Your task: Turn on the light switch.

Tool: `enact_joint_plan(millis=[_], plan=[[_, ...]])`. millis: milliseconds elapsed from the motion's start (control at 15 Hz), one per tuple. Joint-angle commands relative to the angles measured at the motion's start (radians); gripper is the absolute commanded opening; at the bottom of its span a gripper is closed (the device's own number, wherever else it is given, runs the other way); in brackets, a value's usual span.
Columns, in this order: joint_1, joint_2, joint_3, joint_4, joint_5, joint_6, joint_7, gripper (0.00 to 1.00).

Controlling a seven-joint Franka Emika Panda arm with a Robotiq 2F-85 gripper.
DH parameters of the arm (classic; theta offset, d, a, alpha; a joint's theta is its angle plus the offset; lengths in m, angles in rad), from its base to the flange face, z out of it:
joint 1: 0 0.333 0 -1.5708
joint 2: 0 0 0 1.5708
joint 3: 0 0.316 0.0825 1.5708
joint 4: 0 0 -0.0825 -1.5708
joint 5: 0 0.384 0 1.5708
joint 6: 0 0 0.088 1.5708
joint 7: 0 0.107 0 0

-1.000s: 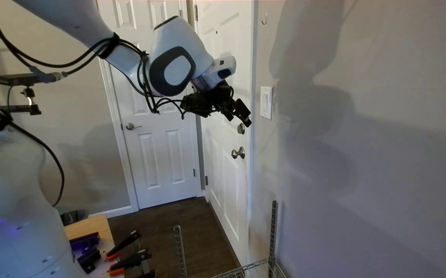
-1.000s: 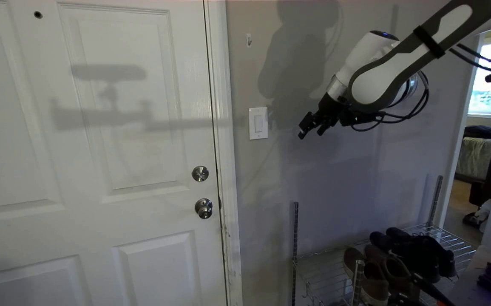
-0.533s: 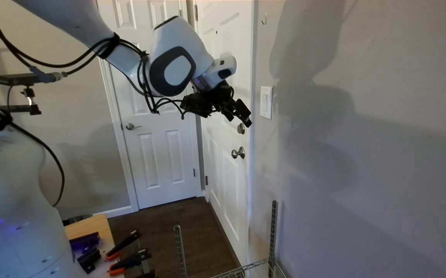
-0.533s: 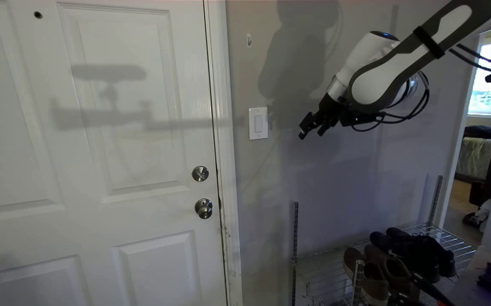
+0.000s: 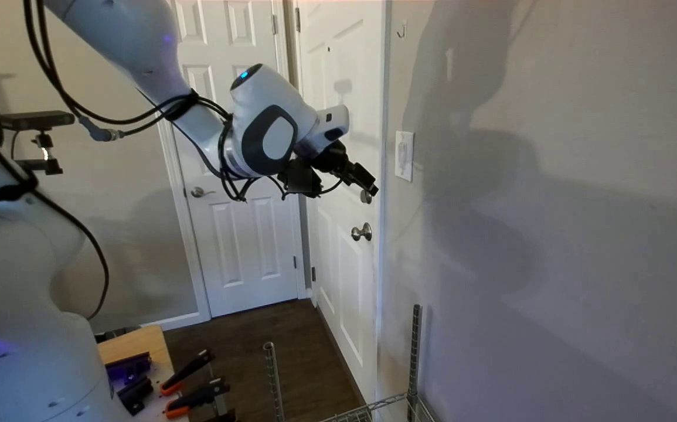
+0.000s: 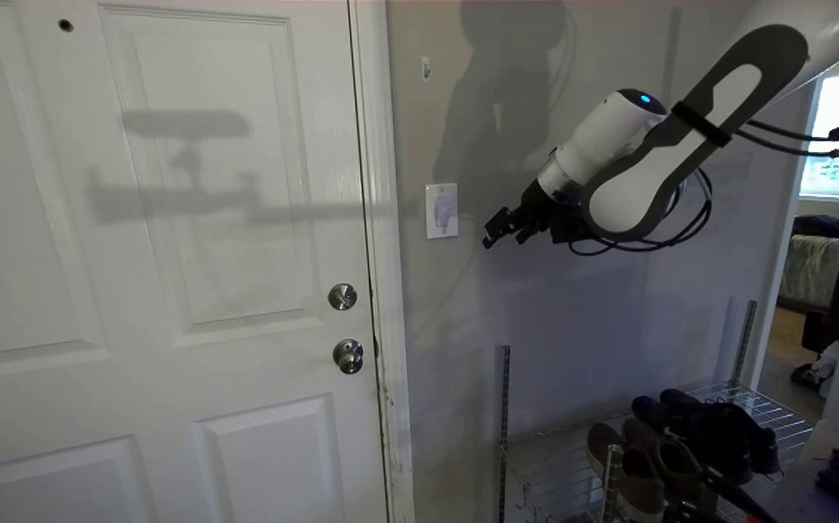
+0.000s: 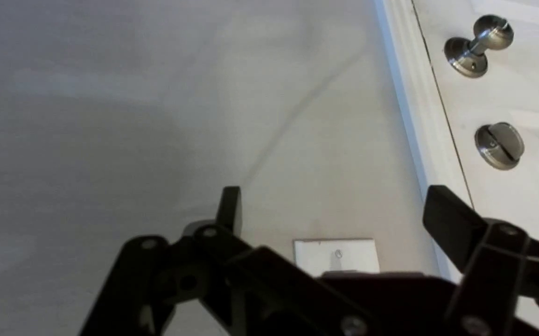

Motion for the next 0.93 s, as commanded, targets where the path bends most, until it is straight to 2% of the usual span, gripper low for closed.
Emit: enact_joint_plan(millis=[0, 200, 333, 400, 533, 867], plan=[[-0.269, -0.034, 0.248, -0.029, 0.058, 0.138, 0.032, 1.00], [-0.439, -0.056, 0.446, -0.033, 0.188, 0.203, 0.000, 1.00], [-0.526, -0.061, 0.568, -0.030, 0.253, 0.224, -0.001, 1.00], [-0.538, -0.092, 0.603, 0.003, 0.278, 0.177, 0.019, 1.00], [-0.612, -0.123, 0.713, 0.023, 0.322, 0.179, 0.032, 1.00], [-0.836, -0.259, 0.985, 0.087, 0.434, 0.179, 0.095, 1.00]])
